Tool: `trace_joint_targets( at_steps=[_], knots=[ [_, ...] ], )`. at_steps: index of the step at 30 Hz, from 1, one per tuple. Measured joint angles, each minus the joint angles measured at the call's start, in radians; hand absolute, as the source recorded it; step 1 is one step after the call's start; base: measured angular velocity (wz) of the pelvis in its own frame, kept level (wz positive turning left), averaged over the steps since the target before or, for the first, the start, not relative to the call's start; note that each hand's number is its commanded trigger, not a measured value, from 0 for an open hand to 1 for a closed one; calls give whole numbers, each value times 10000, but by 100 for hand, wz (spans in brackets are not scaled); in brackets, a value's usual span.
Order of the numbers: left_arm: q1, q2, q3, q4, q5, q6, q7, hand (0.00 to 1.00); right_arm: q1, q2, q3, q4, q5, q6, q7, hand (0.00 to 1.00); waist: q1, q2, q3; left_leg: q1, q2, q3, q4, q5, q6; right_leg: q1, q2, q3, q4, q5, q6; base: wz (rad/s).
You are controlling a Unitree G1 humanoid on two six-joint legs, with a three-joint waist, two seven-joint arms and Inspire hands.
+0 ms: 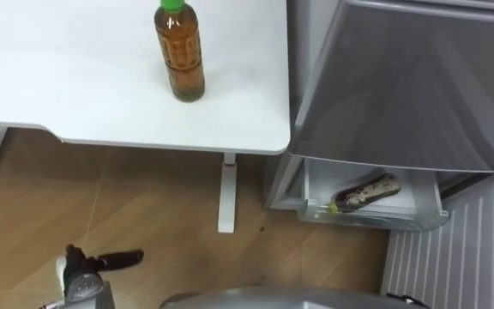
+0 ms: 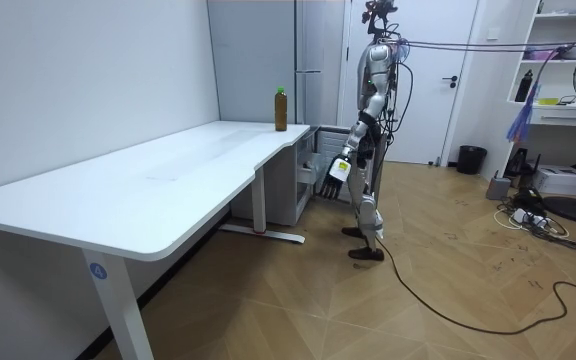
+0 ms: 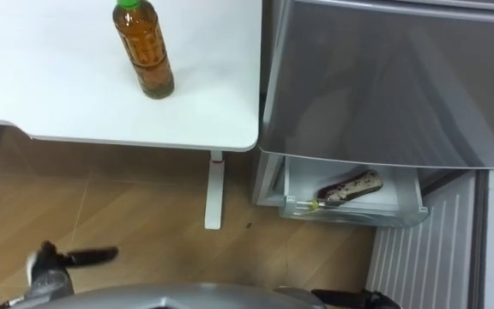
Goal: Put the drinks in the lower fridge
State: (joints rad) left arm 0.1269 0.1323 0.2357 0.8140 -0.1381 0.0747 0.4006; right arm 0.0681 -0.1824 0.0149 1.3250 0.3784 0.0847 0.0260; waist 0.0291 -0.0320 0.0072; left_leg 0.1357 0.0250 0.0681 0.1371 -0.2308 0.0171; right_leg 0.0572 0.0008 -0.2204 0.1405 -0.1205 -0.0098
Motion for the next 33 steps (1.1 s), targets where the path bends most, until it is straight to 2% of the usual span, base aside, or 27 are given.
trace_joint_targets(
  at_steps=[2, 5, 7, 12, 14, 18, 21, 23, 26, 30, 33],
  knots=[
    [84, -29, 5, -956, -586, -44, 661, 0, 143, 20, -1, -150, -7, -33, -13, 0, 35, -8, -8, 11, 4, 40, -20, -1, -1, -53, 20, 78, 22, 0, 0, -9],
    [123, -34, 17, -1997, -981, -479, 1495, 0, 230, 46, -3, -257, -92, -91, 13, 0, 68, 4, -25, 105, 12, 96, -44, -3, -1, -39, 33, 167, 83, 0, 0, -8],
    [137, -34, 45, -2430, -990, -771, 1915, 0, 409, 51, -7, -420, -276, -252, 69, 0, 50, 36, -50, 139, 8, 104, -60, -12, 8, -30, 32, 215, 98, 0, 0, -5],
    [321, -42, 256, -4168, -1020, -971, 3000, 0, 709, 84, -336, -570, -502, -365, 95, 0, 58, 83, -117, 195, 14, 210, -73, -28, 11, -41, 43, 273, 141, 3, -1, -6],
    [458, -36, 196, -5010, -531, -1162, 3419, 0, 853, 116, -374, -608, -515, -405, 102, 0, 19, 135, -121, 219, 9, 198, -67, -28, 13, -7, 36, 264, 142, 6, -2, 0],
    [452, -35, 122, -5975, 393, -1288, 3780, 0, 875, 148, -378, -617, -699, -445, 99, 0, -126, 222, -105, 315, 6, 139, -66, -32, 11, 111, 35, 259, 128, 6, -2, 2],
    [458, -35, -21, -7146, 991, -1299, 4000, 0, 882, 147, -380, -751, -981, -502, 109, 0, -264, 247, -101, 284, 3, 83, -39, -32, 11, 110, 35, 259, 134, 5, -3, 1],
    [448, -2, -305, -8032, 1144, -1512, 4030, 0, 851, 135, -365, -746, -1101, -504, 104, 0, -267, 255, -104, 293, 0, 84, -26, -30, 12, 131, 31, 258, 126, 5, -3, 0],
    [437, 20, -662, -8455, 1353, -1671, 4015, 0, 763, 137, -360, -700, -1092, -506, 93, 0, -284, 258, -92, 299, -5, 95, -27, -29, 13, 134, 29, 269, 105, 4, -2, 0],
    [431, 11, -1007, -8535, 1317, -1668, 3919, 0, 648, 182, -343, -661, -1094, -507, 45, 0, -341, 200, -48, 233, -8, 93, -29, -30, 12, 66, 36, 284, 75, -1, 2, 0],
    [393, 13, -1152, -8534, 1132, -1667, 3643, 0, 623, 204, -262, -670, -1019, -502, 62, 0, -442, 125, -63, 250, -6, 91, -44, -29, 13, 86, 35, 268, 58, -6, 11, 0]
  ],
)
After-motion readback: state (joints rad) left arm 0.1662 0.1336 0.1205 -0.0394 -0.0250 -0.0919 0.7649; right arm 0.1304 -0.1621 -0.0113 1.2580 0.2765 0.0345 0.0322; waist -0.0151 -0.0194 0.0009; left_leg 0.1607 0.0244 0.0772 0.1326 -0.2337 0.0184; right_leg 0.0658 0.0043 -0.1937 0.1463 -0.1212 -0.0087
